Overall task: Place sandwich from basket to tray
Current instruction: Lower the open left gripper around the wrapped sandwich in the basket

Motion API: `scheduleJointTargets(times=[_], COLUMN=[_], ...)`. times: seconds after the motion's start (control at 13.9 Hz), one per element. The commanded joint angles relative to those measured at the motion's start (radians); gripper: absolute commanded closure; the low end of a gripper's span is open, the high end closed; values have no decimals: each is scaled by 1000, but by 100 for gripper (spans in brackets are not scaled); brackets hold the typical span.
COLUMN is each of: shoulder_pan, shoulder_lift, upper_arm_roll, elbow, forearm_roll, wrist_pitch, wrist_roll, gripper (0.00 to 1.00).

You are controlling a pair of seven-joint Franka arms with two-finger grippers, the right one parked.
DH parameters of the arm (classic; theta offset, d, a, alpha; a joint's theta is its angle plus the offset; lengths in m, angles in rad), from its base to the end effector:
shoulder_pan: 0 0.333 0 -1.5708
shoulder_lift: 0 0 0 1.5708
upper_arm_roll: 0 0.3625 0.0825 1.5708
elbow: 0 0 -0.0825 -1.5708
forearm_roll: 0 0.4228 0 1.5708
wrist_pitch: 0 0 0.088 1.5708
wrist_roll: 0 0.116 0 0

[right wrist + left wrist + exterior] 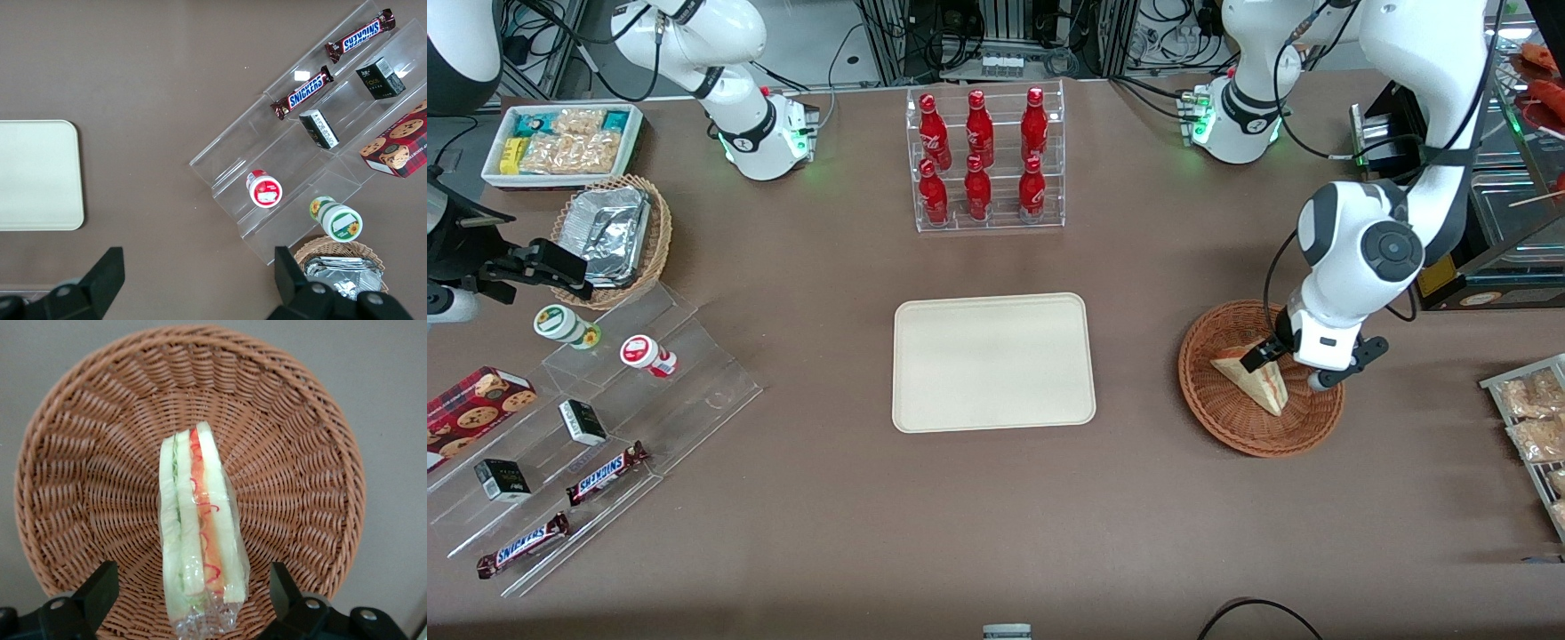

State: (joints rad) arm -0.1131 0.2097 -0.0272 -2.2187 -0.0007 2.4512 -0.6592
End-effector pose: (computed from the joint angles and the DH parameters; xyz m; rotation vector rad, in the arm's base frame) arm 0.5800 -0.0818 0.2907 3.0218 0.8040 0.0292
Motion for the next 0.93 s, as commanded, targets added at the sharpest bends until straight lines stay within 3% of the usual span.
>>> scheduleJointTargets(times=[0.0,0.72,0.79,0.86], shoulder_pan=[-33,-26,-27,-27], shoulder_lift=[25,86,89,92], upper_arm_roll=[7,13,13,13], elbow=[-4,-7,-9,-9], forearm_roll=[13,8,8,8], wrist_pitch=[23,126,134,132], wrist_roll=[-39,-69,-69,-69], gripper=[0,1,8,50])
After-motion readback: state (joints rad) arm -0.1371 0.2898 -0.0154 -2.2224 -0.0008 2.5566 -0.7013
